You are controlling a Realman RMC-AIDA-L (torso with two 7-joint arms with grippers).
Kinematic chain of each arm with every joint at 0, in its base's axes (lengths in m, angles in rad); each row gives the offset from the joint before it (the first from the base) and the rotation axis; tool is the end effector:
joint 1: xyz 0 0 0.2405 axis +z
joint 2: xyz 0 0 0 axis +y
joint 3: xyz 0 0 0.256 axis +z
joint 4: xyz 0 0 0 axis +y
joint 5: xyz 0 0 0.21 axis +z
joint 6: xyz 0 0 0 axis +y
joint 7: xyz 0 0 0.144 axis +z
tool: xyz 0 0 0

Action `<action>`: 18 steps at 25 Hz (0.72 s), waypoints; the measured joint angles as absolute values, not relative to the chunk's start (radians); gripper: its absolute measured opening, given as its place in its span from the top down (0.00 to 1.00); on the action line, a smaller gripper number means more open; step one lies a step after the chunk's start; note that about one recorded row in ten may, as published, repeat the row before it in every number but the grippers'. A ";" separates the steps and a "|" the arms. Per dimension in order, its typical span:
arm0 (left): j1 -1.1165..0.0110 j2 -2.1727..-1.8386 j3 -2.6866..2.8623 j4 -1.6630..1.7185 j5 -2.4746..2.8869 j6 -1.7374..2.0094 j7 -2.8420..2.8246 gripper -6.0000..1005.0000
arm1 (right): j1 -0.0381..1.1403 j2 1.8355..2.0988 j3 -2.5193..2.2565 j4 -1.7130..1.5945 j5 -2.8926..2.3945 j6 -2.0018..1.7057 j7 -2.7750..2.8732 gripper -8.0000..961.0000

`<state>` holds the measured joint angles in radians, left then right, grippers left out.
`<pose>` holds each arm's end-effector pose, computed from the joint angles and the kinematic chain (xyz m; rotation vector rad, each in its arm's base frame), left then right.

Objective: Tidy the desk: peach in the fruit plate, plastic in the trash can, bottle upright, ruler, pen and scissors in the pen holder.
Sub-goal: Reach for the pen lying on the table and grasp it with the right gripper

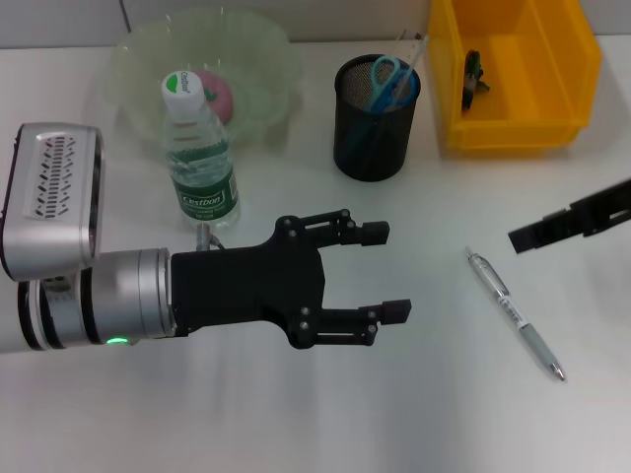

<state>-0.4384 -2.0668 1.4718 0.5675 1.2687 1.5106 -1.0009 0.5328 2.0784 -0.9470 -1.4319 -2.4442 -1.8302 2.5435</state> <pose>-0.2094 0.2820 -0.0649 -2.8627 -0.1418 -1.0560 0.2071 0.3303 0.0696 -2.5358 1.3500 -0.1103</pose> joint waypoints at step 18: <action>-0.434 -2.067 1.495 0.560 1.270 1.521 -1.000 0.22 | 0.798 2.077 -0.985 -1.222 -2.797 -1.932 2.656 0.32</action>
